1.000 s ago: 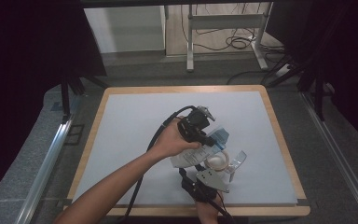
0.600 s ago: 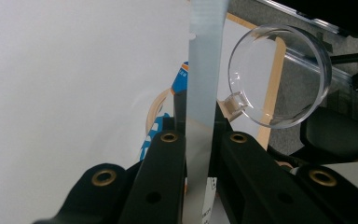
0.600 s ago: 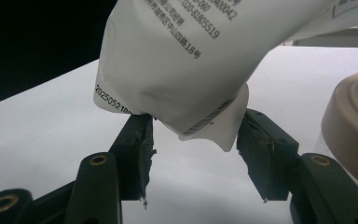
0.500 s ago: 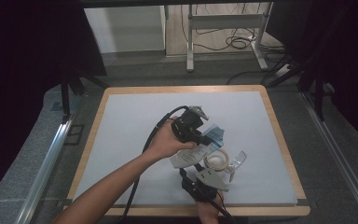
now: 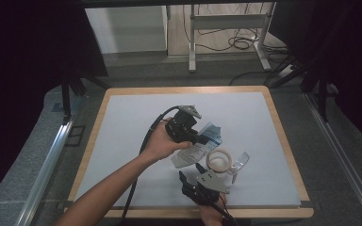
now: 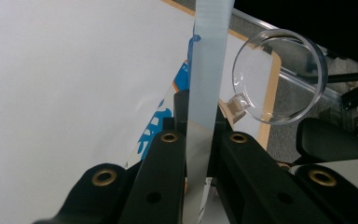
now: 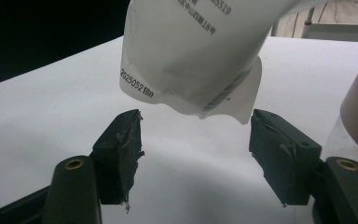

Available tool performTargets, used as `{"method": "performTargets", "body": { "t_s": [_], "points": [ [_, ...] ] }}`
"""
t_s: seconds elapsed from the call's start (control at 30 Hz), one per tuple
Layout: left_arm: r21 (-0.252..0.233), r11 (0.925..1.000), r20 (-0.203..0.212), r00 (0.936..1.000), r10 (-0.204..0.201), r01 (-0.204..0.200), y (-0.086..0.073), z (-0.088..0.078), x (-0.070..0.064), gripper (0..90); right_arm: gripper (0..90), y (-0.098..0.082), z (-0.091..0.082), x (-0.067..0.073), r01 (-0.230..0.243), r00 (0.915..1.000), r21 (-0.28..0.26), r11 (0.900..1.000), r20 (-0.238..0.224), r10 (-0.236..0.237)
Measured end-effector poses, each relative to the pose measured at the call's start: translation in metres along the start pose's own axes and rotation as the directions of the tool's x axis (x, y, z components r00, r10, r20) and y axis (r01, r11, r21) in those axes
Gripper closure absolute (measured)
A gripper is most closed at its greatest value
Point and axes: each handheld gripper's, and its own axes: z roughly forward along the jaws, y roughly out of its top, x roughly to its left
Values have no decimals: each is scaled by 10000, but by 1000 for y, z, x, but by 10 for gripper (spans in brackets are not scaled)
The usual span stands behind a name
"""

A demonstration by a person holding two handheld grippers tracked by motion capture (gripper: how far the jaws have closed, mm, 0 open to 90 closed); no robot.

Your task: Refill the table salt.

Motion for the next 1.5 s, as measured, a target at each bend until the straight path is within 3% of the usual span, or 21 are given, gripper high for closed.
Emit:
{"method": "performTargets", "body": {
  "t_s": [0.47,0.83,1.2,1.5],
  "points": [
    [-882,9943,-269,9976,-632,606,-18,-20,28,900,316,-5,-13,-10,117,9999,-8,9999,-82,-117],
    [-1798,9784,-601,9916,-1146,1022,-37,-41,49,900,317,-4,-16,-7,37,9982,-68,10000,-600,-41],
    [-2548,9552,-1163,9758,-1851,1508,-57,-60,79,900,321,-1,-18,-1,101,9955,-164,9998,-942,-116],
    [-2781,9383,-1533,9548,-2548,2057,-79,-63,106,900,320,-2,-18,0,130,9944,-125,9998,-1046,-143]
  ]
}}
